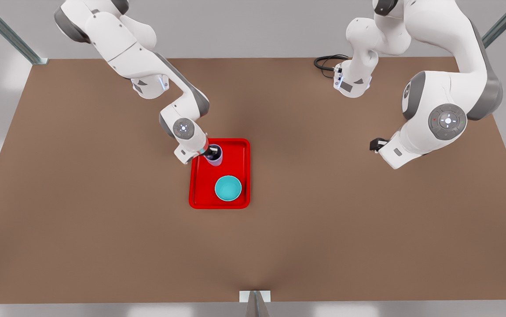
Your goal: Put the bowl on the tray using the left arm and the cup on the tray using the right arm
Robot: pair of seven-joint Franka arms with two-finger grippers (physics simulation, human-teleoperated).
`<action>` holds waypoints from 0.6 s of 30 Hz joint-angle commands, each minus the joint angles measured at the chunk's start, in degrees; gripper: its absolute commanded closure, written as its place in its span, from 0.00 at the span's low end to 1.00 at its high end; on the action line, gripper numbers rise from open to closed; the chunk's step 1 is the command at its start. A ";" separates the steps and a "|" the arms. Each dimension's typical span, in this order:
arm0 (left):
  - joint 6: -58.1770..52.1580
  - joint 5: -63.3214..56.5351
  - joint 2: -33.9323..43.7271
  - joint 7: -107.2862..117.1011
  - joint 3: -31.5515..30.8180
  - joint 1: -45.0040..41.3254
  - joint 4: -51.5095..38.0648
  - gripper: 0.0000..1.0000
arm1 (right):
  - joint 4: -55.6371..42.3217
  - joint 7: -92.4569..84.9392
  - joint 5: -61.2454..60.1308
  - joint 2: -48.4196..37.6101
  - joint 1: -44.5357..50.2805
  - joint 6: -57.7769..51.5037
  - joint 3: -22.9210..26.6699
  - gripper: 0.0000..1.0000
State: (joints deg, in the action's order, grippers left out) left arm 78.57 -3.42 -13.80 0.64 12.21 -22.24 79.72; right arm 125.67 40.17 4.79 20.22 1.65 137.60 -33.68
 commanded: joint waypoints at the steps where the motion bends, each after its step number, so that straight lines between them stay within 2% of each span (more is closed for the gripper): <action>1: 0.00 0.00 -0.08 0.06 0.00 0.00 0.00 0.00 | 0.02 0.35 0.48 0.00 0.02 -0.14 0.02 0.79; 2: 0.00 0.00 -0.08 -0.03 0.00 0.00 0.09 0.00 | 0.02 0.35 0.48 0.00 0.02 -0.14 0.11 0.79; 3: 0.00 0.00 -0.08 0.06 0.00 0.00 0.09 0.00 | 0.02 0.35 0.48 0.00 0.02 -0.14 0.02 0.72; 4: 0.00 0.00 -0.08 -0.03 0.00 0.00 0.09 0.00 | 0.02 0.35 0.48 0.00 0.02 -0.14 0.11 0.23; 5: 0.00 0.00 -0.08 -0.03 0.00 0.00 0.09 0.00 | -0.07 0.35 0.48 0.00 0.02 -0.14 0.11 0.05; 6: 0.00 0.00 -0.08 0.06 0.00 0.00 0.09 0.00 | -0.07 0.35 0.48 0.00 0.02 -0.05 0.02 0.00; 18: -0.18 0.00 0.00 0.06 0.00 -0.09 0.09 0.00 | -3.76 -0.89 0.57 -0.18 -1.83 -3.39 0.11 0.00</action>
State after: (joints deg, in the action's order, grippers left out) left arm 78.40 -3.42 -13.85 0.70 12.21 -22.38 79.80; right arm 121.71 38.83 5.36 19.61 -0.26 134.02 -33.52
